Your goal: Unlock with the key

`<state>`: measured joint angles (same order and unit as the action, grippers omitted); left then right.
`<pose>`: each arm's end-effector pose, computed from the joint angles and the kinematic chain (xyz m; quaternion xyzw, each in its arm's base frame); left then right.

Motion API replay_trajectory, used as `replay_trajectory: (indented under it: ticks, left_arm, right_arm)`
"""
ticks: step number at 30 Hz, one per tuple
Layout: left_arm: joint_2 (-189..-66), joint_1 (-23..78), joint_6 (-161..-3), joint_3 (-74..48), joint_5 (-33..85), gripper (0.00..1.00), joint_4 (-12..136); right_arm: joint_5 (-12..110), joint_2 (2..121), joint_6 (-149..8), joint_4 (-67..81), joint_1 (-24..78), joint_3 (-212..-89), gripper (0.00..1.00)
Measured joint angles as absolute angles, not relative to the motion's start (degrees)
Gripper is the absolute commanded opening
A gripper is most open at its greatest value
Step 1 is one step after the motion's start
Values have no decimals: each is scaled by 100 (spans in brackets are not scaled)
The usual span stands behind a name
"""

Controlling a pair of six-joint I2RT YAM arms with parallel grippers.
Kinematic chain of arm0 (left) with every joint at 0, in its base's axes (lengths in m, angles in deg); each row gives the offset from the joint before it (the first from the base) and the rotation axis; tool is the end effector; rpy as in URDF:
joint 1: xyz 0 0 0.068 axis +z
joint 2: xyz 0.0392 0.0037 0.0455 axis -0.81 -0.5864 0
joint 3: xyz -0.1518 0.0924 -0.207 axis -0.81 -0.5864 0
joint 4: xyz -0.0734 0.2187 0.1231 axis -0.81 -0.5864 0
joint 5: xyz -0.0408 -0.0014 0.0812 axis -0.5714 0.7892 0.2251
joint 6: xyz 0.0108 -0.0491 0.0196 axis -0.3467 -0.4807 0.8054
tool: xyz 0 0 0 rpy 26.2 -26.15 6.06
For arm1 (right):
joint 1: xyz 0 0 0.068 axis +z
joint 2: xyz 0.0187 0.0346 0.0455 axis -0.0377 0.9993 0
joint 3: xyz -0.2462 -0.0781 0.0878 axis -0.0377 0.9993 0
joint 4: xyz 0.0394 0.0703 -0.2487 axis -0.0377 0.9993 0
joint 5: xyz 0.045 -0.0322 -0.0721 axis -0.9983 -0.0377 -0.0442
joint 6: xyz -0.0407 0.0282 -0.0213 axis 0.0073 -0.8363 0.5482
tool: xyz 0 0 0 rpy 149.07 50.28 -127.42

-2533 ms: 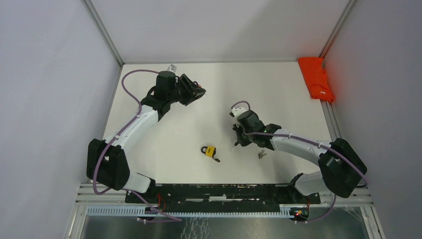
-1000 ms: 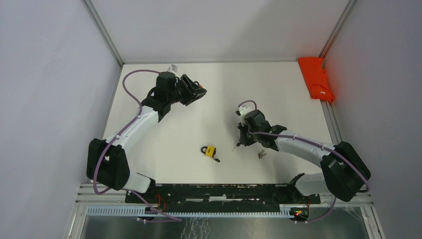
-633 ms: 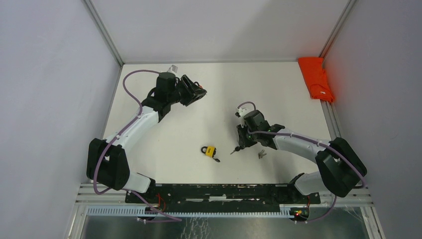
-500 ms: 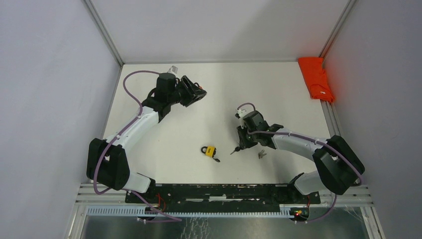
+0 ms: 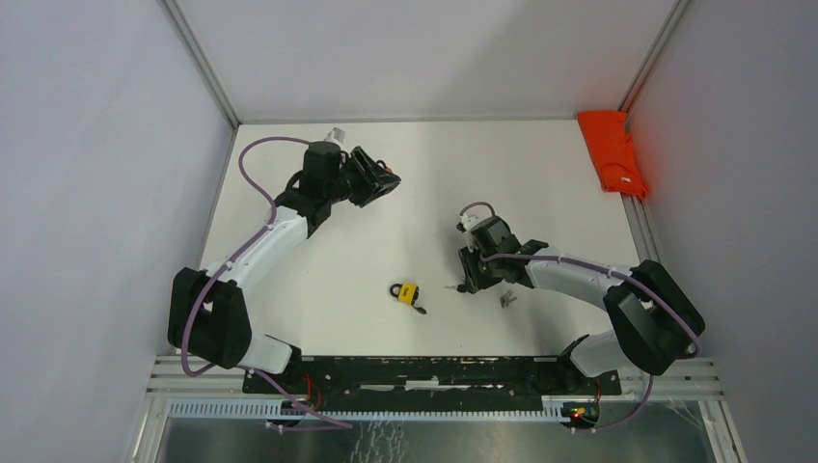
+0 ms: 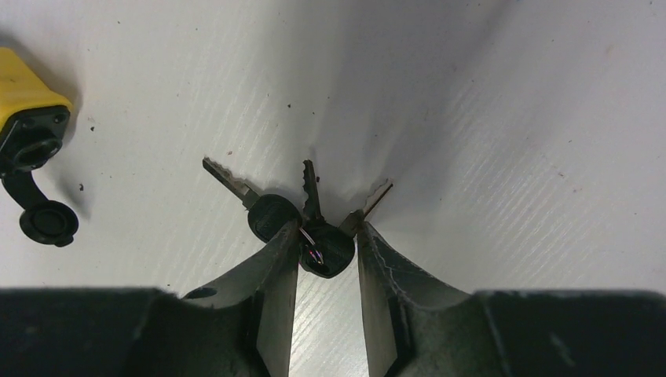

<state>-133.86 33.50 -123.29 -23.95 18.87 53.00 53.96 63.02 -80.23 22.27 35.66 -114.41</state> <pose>0.3061 -0.1250 0.2937 -0.1699 0.8343 -0.3981 0.3414 0.2070 0.1628 0.1597 -0.1853 0.9438 0.1448 0.2322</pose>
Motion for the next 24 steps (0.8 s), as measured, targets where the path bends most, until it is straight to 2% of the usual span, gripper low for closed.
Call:
replay_trajectory:
  ticks: [6, 11, 14, 24]
  left_arm:
    - [-13386, 3352, -12329, -2422, 1869, 2, 5348]
    - [-13386, 3352, -12329, -2450, 1867, 2, 5366]
    - [-13386, 3352, -12329, -2454, 1867, 2, 5377]
    - [-13386, 3352, -12318, -2457, 1867, 2, 5373]
  right_arm:
    - [5398, 6304, -7988, 2328, 3612, -11452, 32]
    - [5523, 6324, -7942, 2442, 3686, -11527, 8]
    - [5665, 6361, -7909, 2479, 3721, -11599, 0]
    - [5912, 6650, -7717, 2791, 3721, -12165, 0]
